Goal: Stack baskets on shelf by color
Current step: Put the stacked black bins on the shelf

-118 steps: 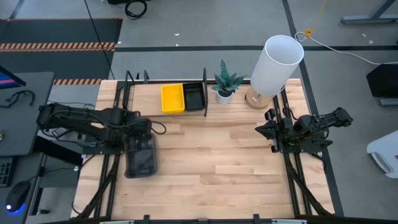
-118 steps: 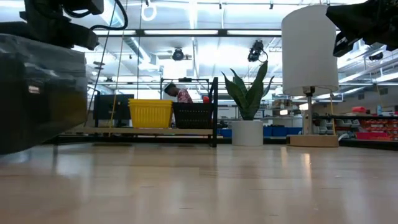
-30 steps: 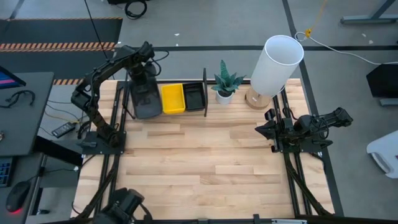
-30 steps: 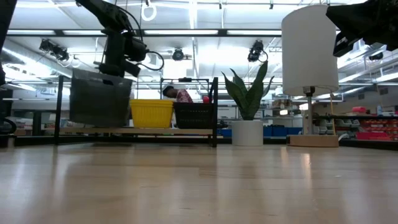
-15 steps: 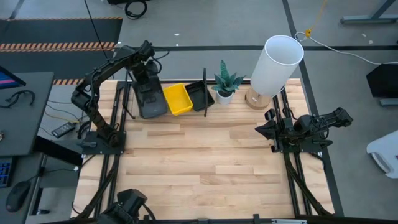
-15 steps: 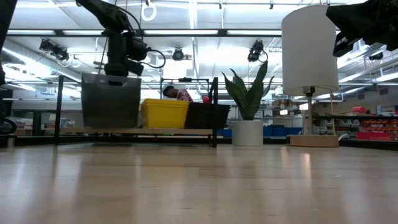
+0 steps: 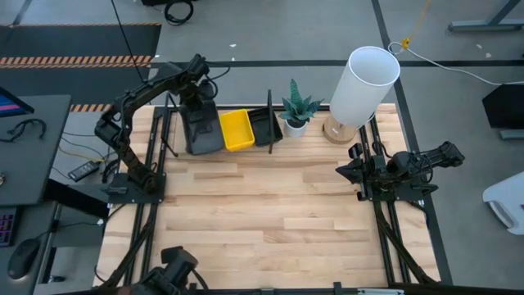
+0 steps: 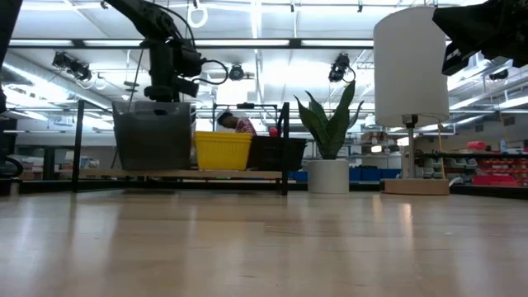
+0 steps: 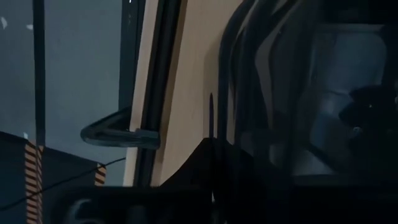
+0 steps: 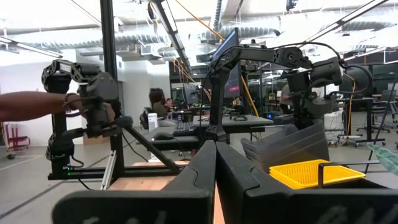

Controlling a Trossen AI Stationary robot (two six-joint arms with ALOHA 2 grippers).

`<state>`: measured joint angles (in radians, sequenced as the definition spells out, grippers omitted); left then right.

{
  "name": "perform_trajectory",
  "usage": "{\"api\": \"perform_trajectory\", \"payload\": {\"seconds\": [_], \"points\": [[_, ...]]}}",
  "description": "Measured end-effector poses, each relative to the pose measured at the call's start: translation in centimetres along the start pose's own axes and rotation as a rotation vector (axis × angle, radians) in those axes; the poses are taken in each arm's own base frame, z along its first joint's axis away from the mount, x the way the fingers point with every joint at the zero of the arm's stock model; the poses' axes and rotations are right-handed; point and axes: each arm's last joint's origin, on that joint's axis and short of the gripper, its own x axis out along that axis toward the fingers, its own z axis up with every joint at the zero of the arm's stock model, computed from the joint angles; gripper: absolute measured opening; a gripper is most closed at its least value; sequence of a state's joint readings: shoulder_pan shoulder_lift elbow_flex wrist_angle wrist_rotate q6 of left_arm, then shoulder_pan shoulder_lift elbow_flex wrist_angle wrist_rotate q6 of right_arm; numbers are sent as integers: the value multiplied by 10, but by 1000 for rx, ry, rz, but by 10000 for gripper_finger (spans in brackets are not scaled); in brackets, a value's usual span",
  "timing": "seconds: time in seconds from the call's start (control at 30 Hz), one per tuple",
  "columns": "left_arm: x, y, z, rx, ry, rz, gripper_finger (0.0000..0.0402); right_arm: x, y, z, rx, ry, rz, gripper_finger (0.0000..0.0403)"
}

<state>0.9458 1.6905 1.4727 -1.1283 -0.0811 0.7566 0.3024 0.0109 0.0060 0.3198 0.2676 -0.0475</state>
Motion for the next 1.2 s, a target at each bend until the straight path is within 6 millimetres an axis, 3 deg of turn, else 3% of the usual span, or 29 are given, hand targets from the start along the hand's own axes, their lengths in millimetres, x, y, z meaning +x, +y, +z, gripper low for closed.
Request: {"api": "perform_trajectory", "payload": {"seconds": [0.4, 0.8, 1.2], "points": [[1, 9, -6, 91, -9, 13, 47, 0, 0, 0, 0, 0, 0, 14], [1, 17, -7, 242, -11, 76, 20, 0, 0, 0, 0, 0, 0, 14], [1, 20, -8, 240, -16, 97, 26, 0, 0, 0, 0, 0, 0, 14]]}}
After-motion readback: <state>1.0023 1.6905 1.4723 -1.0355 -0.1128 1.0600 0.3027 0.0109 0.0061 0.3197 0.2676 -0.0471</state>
